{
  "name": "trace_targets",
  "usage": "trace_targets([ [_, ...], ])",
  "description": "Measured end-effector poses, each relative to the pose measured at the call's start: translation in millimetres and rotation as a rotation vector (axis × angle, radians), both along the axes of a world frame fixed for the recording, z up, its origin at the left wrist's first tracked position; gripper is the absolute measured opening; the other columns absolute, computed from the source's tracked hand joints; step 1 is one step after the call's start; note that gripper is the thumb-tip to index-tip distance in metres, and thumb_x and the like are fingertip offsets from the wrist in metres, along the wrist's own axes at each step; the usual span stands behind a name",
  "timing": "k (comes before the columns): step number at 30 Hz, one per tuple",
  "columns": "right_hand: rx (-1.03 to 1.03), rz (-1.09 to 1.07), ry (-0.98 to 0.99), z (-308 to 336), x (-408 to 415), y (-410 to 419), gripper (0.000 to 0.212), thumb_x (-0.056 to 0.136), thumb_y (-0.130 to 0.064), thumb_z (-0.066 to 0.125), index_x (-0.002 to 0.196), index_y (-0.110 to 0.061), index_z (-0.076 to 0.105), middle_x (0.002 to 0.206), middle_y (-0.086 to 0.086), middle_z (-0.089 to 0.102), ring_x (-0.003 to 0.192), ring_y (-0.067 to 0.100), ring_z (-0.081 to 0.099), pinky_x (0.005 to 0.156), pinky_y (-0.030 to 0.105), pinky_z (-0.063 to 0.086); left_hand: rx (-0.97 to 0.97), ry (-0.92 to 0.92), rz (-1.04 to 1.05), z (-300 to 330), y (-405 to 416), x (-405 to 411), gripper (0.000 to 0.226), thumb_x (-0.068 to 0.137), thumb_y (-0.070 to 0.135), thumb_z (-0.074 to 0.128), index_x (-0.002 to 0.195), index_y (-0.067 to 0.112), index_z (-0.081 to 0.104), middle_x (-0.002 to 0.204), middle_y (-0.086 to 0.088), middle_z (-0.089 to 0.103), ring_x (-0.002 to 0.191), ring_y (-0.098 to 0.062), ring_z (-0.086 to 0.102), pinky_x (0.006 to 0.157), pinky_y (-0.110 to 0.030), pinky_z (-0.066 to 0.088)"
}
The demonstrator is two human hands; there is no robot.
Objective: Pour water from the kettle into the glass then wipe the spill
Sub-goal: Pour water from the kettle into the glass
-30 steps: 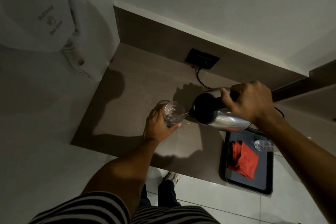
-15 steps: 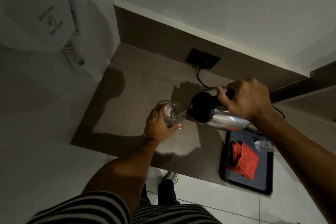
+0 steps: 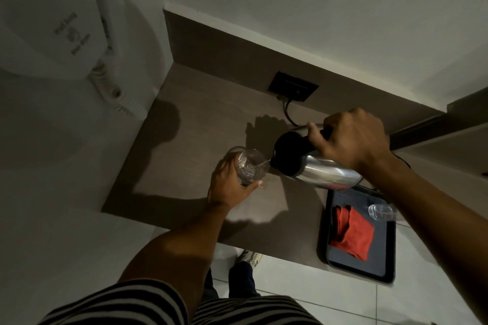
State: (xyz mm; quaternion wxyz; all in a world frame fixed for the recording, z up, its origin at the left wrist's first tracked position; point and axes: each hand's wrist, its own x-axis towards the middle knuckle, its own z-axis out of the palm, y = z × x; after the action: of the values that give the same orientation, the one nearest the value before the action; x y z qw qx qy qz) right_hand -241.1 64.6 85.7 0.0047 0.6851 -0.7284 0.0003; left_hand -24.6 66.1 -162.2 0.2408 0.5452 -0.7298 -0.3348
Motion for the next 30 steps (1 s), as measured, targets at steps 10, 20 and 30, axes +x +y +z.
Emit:
trace_targets([
  [10,0.000,0.029,0.060,7,1,-7,0.064,0.092,-0.059,0.036,0.054,-0.013,0.061,0.046,0.003,0.050,0.044,0.022,0.049,0.049,0.021,0.032,0.001,-0.011,-0.002,-4,-1,0,0.096,0.061,0.077,0.066,0.136,0.025,0.037,0.131,-0.005,0.059,0.121,-0.023,0.055,0.097,-0.026,0.043],
  [20,0.035,0.049,0.014,14,7,-14,0.066,0.092,-0.059,0.034,0.052,-0.011,0.056,0.047,0.005,0.050,0.043,0.024,0.050,0.052,0.027,0.047,0.006,0.008,0.000,-3,0,0,0.093,0.061,0.074,0.066,0.136,0.028,0.035,0.131,-0.005,0.059,0.121,-0.021,0.055,0.097,-0.025,0.040],
  [30,0.038,0.079,0.029,17,9,-19,0.071,0.089,-0.063,0.026,0.051,-0.010,0.056,0.045,0.004,0.049,0.040,0.020,0.047,0.049,0.021,0.038,-0.012,0.007,-0.012,-5,0,0,0.095,0.061,0.075,0.066,0.137,0.026,0.035,0.131,-0.006,0.060,0.121,-0.022,0.056,0.099,-0.028,0.042],
])
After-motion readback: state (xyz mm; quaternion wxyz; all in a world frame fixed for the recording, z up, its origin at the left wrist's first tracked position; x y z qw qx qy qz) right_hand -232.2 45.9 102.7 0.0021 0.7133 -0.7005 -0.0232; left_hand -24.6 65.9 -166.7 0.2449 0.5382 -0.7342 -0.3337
